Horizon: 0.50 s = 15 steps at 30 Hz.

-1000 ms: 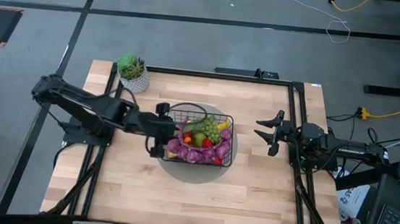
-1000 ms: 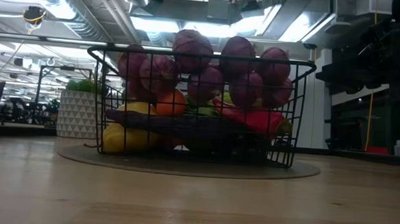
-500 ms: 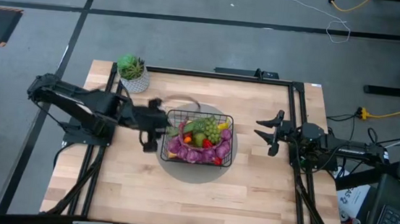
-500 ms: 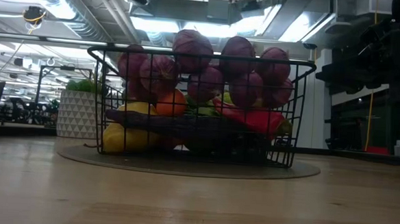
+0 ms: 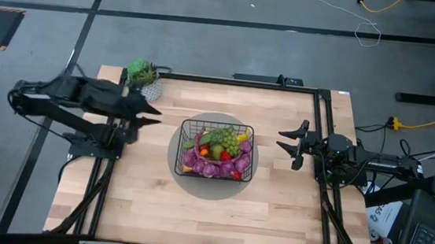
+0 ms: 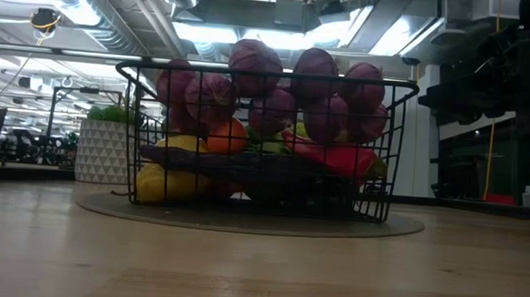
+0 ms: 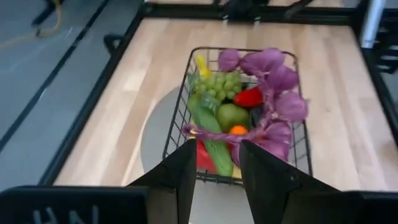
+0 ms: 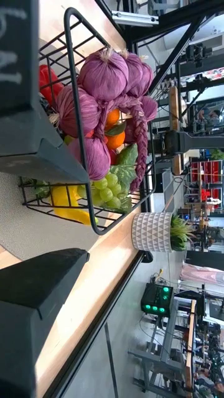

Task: Build produce basket
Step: Return to Home Position

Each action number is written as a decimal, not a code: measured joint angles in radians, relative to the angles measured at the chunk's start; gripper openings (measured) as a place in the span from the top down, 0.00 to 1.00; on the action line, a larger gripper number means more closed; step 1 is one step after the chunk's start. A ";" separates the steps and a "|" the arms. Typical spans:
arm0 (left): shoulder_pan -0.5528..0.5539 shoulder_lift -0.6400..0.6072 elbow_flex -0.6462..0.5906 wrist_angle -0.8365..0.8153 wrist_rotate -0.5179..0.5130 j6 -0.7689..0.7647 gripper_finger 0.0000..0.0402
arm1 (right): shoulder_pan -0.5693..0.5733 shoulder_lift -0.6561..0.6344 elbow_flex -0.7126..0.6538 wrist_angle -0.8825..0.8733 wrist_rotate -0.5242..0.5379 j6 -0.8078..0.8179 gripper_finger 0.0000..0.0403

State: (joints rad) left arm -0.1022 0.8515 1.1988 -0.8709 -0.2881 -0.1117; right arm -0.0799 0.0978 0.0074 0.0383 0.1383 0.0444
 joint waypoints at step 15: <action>0.022 -0.420 -0.216 0.137 0.036 0.066 0.71 | 0.000 0.000 0.000 0.000 0.000 0.000 0.54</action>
State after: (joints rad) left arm -0.0804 0.4317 0.9829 -0.7343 -0.2520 -0.0460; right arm -0.0798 0.0975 0.0074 0.0380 0.1386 0.0444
